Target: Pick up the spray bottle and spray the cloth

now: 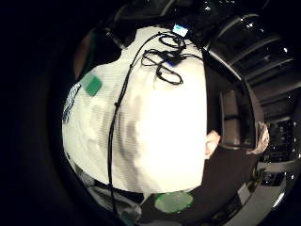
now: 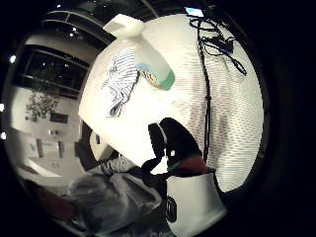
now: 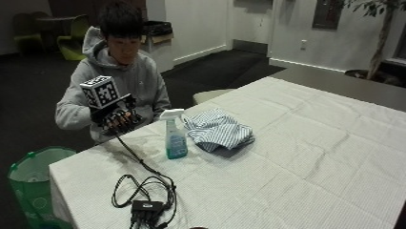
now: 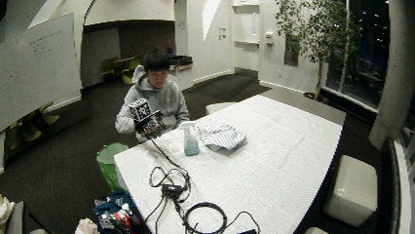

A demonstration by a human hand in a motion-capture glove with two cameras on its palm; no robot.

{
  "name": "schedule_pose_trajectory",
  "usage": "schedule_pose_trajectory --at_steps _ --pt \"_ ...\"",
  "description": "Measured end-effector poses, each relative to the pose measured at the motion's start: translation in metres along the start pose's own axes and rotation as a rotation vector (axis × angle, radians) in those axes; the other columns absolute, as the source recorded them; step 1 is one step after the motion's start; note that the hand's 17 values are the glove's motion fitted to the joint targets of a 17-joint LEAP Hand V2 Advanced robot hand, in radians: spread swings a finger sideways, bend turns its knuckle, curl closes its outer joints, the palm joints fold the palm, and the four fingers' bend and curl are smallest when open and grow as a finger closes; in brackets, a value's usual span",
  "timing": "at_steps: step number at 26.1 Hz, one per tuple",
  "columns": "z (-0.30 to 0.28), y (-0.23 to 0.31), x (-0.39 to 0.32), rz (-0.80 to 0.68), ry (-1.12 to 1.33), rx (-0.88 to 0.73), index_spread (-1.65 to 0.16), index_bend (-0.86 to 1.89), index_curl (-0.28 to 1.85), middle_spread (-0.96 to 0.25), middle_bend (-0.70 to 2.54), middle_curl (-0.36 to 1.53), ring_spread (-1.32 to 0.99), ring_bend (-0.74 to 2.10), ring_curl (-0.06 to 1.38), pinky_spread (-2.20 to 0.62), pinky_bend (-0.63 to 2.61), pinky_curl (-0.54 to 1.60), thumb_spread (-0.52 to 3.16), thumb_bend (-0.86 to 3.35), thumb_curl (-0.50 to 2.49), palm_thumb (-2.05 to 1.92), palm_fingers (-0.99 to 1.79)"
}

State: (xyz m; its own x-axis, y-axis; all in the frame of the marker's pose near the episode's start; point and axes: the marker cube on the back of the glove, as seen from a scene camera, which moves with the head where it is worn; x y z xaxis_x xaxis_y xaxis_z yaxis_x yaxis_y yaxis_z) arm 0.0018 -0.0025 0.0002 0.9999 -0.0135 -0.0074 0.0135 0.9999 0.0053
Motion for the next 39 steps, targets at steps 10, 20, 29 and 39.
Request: schedule_pose_trajectory --at_steps 10,20,29,39 --pt "-0.001 -0.002 -0.001 -0.008 0.016 0.0 -0.19 0.09 0.1 0.01 0.28 0.18 0.0 0.45 0.22 0.12 0.63 0.23 0.78 0.2 0.15 0.49 0.53" --pt "0.003 -0.008 0.005 0.01 -0.003 -0.027 -0.22 0.1 0.12 0.01 0.29 0.25 0.0 0.47 0.26 0.15 0.66 0.26 0.94 0.12 0.19 0.52 0.48" --pt "0.02 -0.02 0.002 -0.021 -0.203 0.011 -0.25 0.04 0.1 0.04 0.26 0.28 0.03 0.46 0.29 0.18 0.78 0.31 0.98 0.06 0.23 0.54 0.22" --pt "0.032 -0.039 -0.009 -0.031 -0.375 0.075 -0.29 0.1 0.11 0.08 0.29 0.31 0.09 0.34 0.25 0.22 0.81 0.31 0.97 -0.02 0.25 0.56 -0.01"
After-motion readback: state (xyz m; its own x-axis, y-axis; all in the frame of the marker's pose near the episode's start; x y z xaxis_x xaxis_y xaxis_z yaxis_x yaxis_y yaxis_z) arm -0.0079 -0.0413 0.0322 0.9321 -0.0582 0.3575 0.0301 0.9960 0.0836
